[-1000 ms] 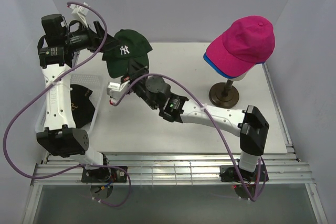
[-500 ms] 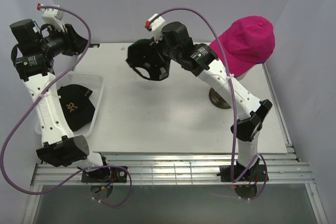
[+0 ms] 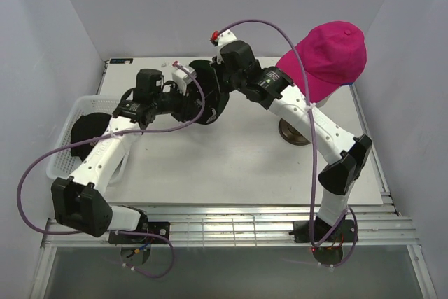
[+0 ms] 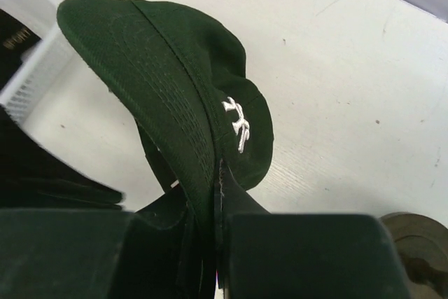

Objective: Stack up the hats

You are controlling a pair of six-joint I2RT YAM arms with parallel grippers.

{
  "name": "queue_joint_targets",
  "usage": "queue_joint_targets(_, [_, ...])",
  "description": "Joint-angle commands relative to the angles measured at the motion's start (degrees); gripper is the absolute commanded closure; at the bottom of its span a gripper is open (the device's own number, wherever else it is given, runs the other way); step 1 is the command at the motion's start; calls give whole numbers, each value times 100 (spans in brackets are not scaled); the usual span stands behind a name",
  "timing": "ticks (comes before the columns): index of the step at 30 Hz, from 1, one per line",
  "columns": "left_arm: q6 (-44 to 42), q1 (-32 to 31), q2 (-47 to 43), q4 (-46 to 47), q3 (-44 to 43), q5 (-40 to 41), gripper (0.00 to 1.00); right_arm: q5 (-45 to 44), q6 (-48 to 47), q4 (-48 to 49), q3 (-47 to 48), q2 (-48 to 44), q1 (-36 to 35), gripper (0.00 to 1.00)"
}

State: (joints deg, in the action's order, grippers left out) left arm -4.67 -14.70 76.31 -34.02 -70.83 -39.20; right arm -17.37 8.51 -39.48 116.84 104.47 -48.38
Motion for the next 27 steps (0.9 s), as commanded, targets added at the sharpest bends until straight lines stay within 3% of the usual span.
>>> queue_joint_targets(1, [404,-437,-91,1975,-10,1273,80,162,686,846,-3,-523,22,92])
queue_joint_targets(5, [853,-700,375,3082,226,1801,78,374,1213,1135,-301,-708,-22,92])
queue_joint_targets(11, [1529,-868,805,4263,535,3515,69,962,1714,1241,-749,-928,-66,92])
queue_joint_targets(19, [3383,-859,1386,4132,69,3296,39,824,2110,1373,-1295,-1103,-628,92])
queue_joint_targets(21, [3699,-789,1264,4245,200,2919,38,683,2137,1417,-1478,-1182,-638,92])
queue_joint_targets(25, [3868,-640,1079,4228,262,2979,24,86,2067,1461,-1831,-1446,-629,92])
queue_joint_targets(27, [3999,-368,1166,4132,44,2814,23,110,2049,1505,-1927,-1455,-620,92])
